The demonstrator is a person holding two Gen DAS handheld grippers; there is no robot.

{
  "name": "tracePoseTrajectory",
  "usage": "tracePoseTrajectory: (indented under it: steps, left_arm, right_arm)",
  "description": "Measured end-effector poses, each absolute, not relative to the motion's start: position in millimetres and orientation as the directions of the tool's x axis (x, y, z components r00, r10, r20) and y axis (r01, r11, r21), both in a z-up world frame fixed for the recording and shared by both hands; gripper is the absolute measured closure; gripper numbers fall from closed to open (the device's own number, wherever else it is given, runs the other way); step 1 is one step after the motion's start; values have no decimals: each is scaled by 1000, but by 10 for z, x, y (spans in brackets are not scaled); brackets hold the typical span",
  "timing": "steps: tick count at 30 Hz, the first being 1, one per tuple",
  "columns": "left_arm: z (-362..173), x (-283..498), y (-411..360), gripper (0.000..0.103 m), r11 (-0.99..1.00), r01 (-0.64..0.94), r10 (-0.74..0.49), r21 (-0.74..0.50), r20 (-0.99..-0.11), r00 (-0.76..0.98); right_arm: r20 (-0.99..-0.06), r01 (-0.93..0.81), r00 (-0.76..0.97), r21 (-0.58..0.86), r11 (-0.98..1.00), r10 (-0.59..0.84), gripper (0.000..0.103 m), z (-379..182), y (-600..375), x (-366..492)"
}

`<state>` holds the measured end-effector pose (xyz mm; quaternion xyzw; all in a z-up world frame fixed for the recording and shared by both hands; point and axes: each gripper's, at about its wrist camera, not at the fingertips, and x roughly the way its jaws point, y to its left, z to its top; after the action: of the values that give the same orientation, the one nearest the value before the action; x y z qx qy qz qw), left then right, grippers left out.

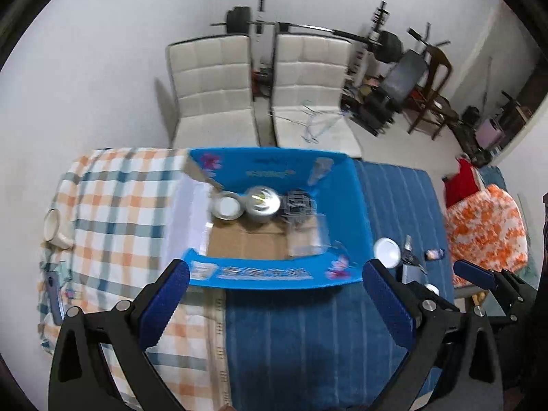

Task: Organize rigid objects
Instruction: 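Open both tools and lift them away from the box, then grasp the grey charger with the left tool while the right tool grasps the white earbud case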

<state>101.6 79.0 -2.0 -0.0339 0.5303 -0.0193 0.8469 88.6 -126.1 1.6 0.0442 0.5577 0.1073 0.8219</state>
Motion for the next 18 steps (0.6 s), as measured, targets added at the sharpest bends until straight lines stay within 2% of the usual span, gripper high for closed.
tracePoseTrajectory:
  steps: [4,10,14,18]
  left_arm:
    - [-248,1077,234,0,991,70,-132,-114,-914,385]
    - [-836,1193,-814,0,968,180,-218,-173,-937,274]
    - [-1308,1275,-1391,0,955,222,-236,-195,-955,177]
    - [-1700,1383,-1838,0,952,257,-208,-167,-968,141]
  right_arm:
    - [-925,-5,353,149,989,141,9,-206,-1953,791]
    - [-974,223,225,89,971,37,9,-814,-3177,669]
    - [-988,330,149,84,940,36,9,-1318,-3829,595]
    - [-993,414,97,108,904,74,10,-1858,-4221,594]
